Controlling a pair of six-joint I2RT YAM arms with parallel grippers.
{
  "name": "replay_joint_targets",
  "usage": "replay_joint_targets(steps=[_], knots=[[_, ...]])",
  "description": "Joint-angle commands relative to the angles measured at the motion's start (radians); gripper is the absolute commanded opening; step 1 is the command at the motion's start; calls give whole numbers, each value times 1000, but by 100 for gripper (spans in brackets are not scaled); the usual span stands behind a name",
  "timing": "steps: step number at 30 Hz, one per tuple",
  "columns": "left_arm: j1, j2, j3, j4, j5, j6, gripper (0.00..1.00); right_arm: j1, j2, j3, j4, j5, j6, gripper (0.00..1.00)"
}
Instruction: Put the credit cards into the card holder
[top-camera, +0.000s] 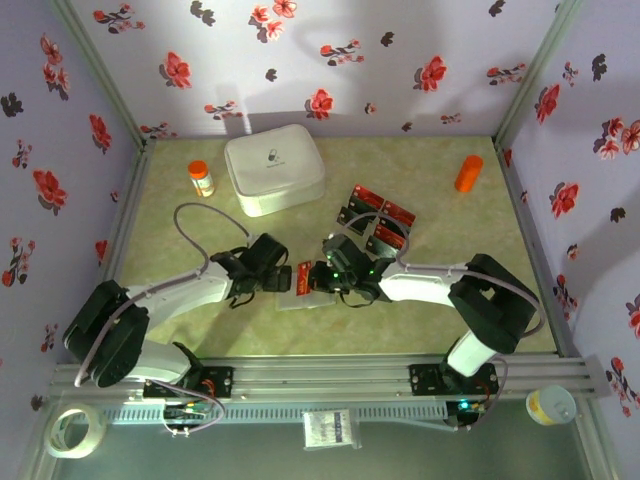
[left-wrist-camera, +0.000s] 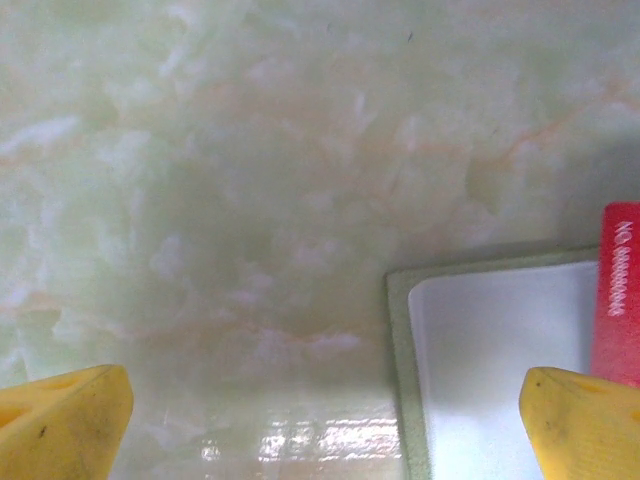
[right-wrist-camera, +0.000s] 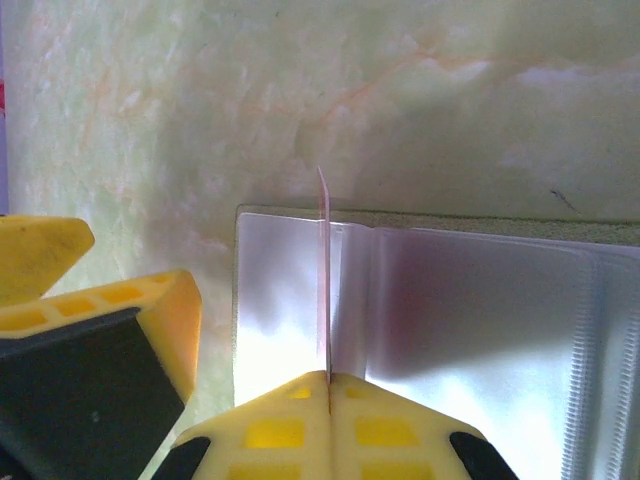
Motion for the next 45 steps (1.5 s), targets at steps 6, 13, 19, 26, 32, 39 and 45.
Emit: replay_joint_targets(steps=[6,13,19,26,32,39,45], knots=[[-27,37,-33,16,12,-42,100,8,-9,-14,15,-1,19,0],[-44,87,-5,-36,-32,-32,100,6,-45,-20,8,6,10,0],[-57,130,35,-109,-73,-31,99,-6,-119,-34,-16,44,-26,0],[-62,135,36,-116,-84,-37,99,-17,-169,-99,44,75,-29,0],[-63,133,38,-117,-85,-37,100,-18,-150,-150,135,66,-21,0],[-63,130,36,-117,-88,-37,100,-17,-117,-195,244,56,14,0],[-63,127,36,-115,-89,-36,100,-16,-88,-209,299,47,37,0]])
